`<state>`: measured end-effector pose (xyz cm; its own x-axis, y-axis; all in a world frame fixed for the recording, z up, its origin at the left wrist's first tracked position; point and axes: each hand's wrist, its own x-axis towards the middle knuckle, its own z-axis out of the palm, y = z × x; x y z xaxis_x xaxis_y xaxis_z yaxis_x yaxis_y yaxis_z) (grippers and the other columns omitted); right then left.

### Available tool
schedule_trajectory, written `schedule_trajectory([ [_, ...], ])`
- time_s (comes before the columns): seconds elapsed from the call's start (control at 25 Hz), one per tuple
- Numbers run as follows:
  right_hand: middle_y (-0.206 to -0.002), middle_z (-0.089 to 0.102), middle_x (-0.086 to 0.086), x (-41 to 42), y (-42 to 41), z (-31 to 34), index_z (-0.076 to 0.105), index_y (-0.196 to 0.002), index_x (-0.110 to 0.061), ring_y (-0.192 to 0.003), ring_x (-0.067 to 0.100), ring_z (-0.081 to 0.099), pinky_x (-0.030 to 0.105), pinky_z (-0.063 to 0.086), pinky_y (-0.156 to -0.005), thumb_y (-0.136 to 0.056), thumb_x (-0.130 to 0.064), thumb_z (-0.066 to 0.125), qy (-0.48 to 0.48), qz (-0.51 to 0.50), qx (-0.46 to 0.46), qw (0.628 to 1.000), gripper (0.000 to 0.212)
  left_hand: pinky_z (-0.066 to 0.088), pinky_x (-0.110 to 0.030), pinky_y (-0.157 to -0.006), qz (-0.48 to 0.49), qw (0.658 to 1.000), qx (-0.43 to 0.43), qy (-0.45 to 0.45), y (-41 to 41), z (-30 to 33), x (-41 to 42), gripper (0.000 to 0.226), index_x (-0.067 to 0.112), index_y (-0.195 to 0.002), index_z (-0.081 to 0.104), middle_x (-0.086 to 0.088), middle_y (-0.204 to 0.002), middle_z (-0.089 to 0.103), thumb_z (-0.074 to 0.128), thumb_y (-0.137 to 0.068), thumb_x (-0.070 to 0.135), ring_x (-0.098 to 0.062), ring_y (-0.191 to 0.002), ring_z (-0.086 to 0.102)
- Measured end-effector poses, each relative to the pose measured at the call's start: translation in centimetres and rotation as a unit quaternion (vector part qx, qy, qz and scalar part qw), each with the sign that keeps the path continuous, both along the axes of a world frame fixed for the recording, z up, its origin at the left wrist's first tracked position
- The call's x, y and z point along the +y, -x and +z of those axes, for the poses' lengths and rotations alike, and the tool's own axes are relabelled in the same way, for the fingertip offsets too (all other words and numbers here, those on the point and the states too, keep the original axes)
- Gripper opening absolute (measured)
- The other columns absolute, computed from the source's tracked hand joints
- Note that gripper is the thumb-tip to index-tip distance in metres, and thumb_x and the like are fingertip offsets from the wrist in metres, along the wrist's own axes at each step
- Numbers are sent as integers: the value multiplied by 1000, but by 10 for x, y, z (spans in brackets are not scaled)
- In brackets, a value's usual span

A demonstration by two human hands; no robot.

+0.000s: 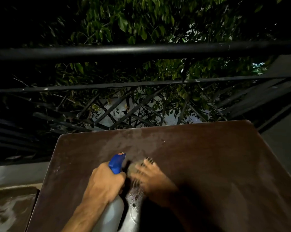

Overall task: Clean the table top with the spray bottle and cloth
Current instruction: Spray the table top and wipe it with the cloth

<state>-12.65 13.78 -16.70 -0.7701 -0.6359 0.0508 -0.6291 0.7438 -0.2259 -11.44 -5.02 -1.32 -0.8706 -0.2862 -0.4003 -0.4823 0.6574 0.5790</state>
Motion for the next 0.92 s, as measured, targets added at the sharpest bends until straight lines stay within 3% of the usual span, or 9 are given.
schedule_trajectory([
  [0.12, -161, 14, -7, 51, 76, 16, 26, -152, -35, -149, 24, -3, 45, -5, -118, -102, -23, 39, 58, -207, -64, 975, 53, 48, -29, -56, 10, 1000, 3, 3, 2, 2, -14, 14, 7, -72, 71, -4, -57, 74, 65, -77, 18, -16, -58, 70],
  [0.28, -163, 11, -2, 37, 101, 22, 23, -154, -30, -148, 31, -5, 50, -3, -119, -103, -25, 36, 60, -345, -74, 934, 53, 51, -29, -58, 31, 1000, 1, 5, 1, 6, -27, 12, 9, -72, 71, -3, -57, 74, 64, -77, 17, -16, -59, 71],
  [0.4, -161, 20, 2, -30, 66, 13, 33, -151, -28, -147, 30, -1, 55, 4, -118, -98, -25, 36, 47, -223, -55, 972, 53, 53, -32, -63, 44, 999, -4, 2, 3, 6, -35, 13, 8, -71, 71, -3, -56, 74, 64, -76, 18, -19, -61, 70],
  [0.48, -152, 40, 3, -68, 25, 8, 53, -138, -26, -143, 31, 20, 59, 26, -112, -89, -29, 44, 45, -118, -29, 992, 50, 48, -28, -56, 50, 999, -4, 6, 4, 6, -39, 14, 6, -70, 71, -4, -56, 73, 65, -76, 17, -16, -60, 68],
  [0.56, -146, 48, 1, -89, -12, -1, 66, -117, -25, -139, 32, 37, 58, 36, -106, -85, -34, 46, 52, -51, -45, 996, 39, 45, -28, -53, 54, 999, -2, 7, 4, 7, -40, 13, 6, -71, 70, -6, -58, 72, 65, -77, 17, -17, -60, 66],
  [0.64, -147, 47, 0, -90, -25, -10, 66, -111, -26, -140, 29, 36, 55, 35, -108, -87, -35, 48, 59, -8, -49, 997, 31, 43, -29, -52, 56, 998, -2, 7, 3, 9, -40, 12, 7, -71, 68, -6, -60, 69, 65, -78, 16, -18, -59, 63],
  [0.76, -151, 41, -3, -74, -3, -12, 54, -132, -30, -142, 27, 32, 55, 29, -111, -89, -33, 43, 35, -37, -4, 999, 45, 43, -26, -50, 63, 998, -6, 4, 0, 10, -44, 13, 7, -71, 70, -6, -59, 71, 64, -79, 16, -10, -52, 65],
  [0.84, -155, 34, -5, -65, 13, -5, 44, -144, -33, -146, 26, 21, 51, 13, -115, -90, -30, 39, 49, -105, -31, 993, 54, 41, -24, -48, 72, 997, -10, 2, -3, 10, -48, 14, 6, -71, 72, -5, -57, 72, 65, -79, 16, -4, -46, 63],
  [0.92, -159, 25, -6, -63, 21, 0, 37, -148, -32, -148, 26, 9, 44, -4, -116, -93, -26, 39, 69, -144, -71, 985, 56, 42, -25, -49, 85, 996, -15, 4, -4, 12, -51, 15, 6, -70, 71, -5, -54, 72, 66, -78, 16, -10, -51, 64],
])
